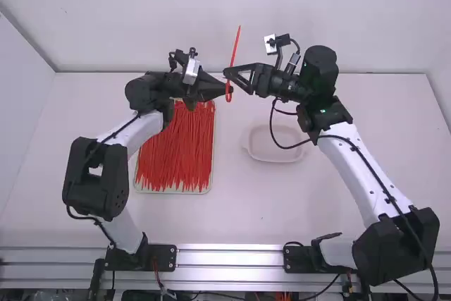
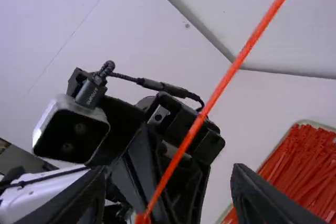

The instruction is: Fasten the cable tie

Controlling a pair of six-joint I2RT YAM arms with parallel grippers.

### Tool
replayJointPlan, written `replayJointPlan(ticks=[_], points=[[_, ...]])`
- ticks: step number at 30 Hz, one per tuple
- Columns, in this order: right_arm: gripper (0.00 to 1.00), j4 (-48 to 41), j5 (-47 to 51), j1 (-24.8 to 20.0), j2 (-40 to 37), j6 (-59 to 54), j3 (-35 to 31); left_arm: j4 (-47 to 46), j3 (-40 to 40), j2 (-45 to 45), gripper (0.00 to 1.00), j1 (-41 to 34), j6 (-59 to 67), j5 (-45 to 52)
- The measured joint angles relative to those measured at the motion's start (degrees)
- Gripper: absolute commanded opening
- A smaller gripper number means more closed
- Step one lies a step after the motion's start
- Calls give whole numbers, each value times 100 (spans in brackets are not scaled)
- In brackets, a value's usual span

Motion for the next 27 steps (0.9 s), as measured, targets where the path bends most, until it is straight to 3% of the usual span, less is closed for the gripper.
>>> replayJointPlan(ticks=[5,8,9,18,19,21,25,26,27], points=[[37,57,-2,0,2,122,0,-66,0,0,2,-90,129,-2],[14,57,-2,0,0,120,0,-66,0,0,2,-90,149,-4],[0,55,-4,2,0,133,0,-66,0,0,2,-92,162,-4],[0,94,-50,0,0,138,0,-85,0,4,4,-90,164,46],[0,94,-52,2,0,138,0,-87,0,4,7,-92,166,42],[0,85,-107,0,2,98,0,-98,0,4,25,-90,151,-17],[0,61,-151,2,0,55,0,-236,0,4,24,-90,164,-140],[0,55,-157,0,0,48,0,-264,0,4,27,-90,164,-155],[0,52,-151,0,0,35,0,-302,0,4,36,-90,177,-168]])
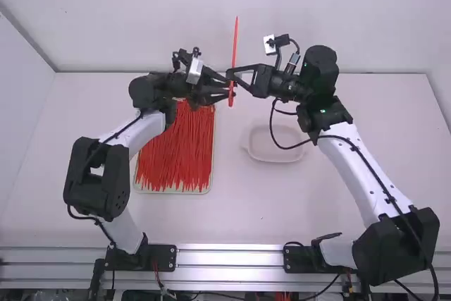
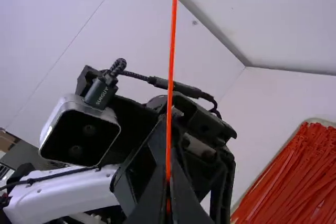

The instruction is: Fasten the cable tie

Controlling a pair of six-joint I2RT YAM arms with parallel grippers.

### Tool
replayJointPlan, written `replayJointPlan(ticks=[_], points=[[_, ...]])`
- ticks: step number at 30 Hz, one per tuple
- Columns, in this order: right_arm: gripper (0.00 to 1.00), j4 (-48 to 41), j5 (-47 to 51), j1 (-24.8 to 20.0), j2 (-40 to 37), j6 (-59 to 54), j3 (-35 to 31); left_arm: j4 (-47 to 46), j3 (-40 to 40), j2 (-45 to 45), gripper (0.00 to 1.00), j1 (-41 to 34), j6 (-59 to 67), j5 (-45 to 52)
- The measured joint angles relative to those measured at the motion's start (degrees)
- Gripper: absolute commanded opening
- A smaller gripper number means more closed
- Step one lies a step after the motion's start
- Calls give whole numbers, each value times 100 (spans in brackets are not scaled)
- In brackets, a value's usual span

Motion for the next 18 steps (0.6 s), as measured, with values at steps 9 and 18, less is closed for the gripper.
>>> replayJointPlan(ticks=[9,18], points=[[0,-2,-234,-109,0,-109,0,-769,2,0,99,76,81,-258],[0,-706,-409,-634,0,-505,-2,-2223,2,0,99,566,190,-459]])
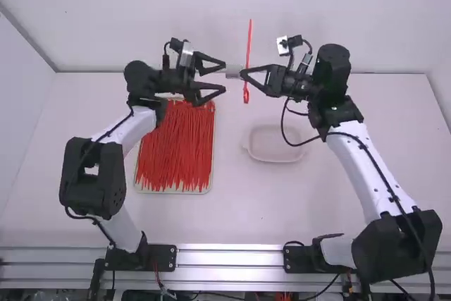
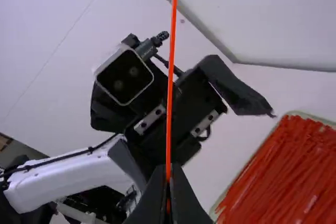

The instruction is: Fasten the cable tie

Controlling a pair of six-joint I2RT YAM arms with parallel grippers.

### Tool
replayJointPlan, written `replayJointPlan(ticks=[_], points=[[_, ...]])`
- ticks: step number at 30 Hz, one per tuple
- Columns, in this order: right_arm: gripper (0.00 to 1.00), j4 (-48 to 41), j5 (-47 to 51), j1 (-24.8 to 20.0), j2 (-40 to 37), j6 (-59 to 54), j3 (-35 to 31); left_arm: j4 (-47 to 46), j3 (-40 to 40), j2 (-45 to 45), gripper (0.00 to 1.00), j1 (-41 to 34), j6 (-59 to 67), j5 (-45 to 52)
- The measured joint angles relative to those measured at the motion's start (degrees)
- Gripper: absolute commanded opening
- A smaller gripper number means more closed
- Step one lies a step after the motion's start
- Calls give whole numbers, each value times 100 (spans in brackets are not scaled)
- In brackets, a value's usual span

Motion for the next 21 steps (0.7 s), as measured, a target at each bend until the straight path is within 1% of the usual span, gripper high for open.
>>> replayJointPlan(ticks=[1,3,6,7,9,10,12,16,17,19,21], points=[[0,-81,-2,-35,0,-52,2,-129,0,2,99,26,33,0],[0,-339,4,-131,0,-249,2,-741,0,0,99,109,195,2],[0,-855,151,-258,0,-625,-2,-1707,4,0,99,181,538,57],[0,-1097,269,-291,0,-835,-4,-2157,4,0,99,179,778,79],[0,-1296,404,-293,0,-1019,-4,-2592,4,0,99,179,970,101],[0,-1445,546,-291,0,-1193,-9,-3058,4,0,99,179,1207,114],[0,-1493,708,-286,0,-1362,-59,-3504,4,0,99,179,1460,111],[0,-1467,1298,-286,0,-1637,-479,-4903,4,0,99,197,2282,68],[0,-1467,1298,-286,0,-1637,-479,-4903,4,0,99,197,2282,68],[0,-1421,1700,-289,0,-1711,-793,-5928,4,0,99,225,2822,-190],[0,-1261,1910,-286,0,-1770,-1003,-6411,4,0,99,245,3139,-361]])
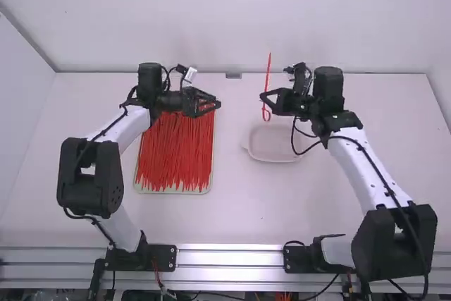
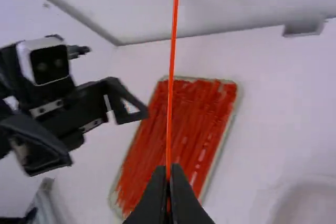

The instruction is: Fasten the cable tie

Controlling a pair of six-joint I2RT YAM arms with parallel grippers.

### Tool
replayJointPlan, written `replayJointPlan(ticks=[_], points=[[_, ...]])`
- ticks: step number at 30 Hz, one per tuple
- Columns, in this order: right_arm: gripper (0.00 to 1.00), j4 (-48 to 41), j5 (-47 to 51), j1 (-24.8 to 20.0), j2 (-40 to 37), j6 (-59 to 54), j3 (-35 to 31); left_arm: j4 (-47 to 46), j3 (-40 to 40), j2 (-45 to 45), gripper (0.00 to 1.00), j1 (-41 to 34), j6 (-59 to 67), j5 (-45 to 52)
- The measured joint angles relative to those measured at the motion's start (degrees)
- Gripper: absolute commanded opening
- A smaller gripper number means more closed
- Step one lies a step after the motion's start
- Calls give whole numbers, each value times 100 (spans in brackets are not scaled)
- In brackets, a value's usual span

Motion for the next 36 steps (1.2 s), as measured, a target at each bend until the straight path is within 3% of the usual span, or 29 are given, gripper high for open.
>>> replayJointPlan(ticks=[10,18,26,36], points=[[0,1414,1394,-2,0,192,-1508,-1858,0,0,99,15,1613,-560],[0,2267,2293,-2,0,446,-2463,-2090,0,0,99,17,2070,-907],[0,2638,2719,0,136,553,-2719,-2017,-2,0,99,15,2090,-942],[0,3016,2809,295,1172,570,-2717,-2039,-2,0,99,15,2090,-942]])
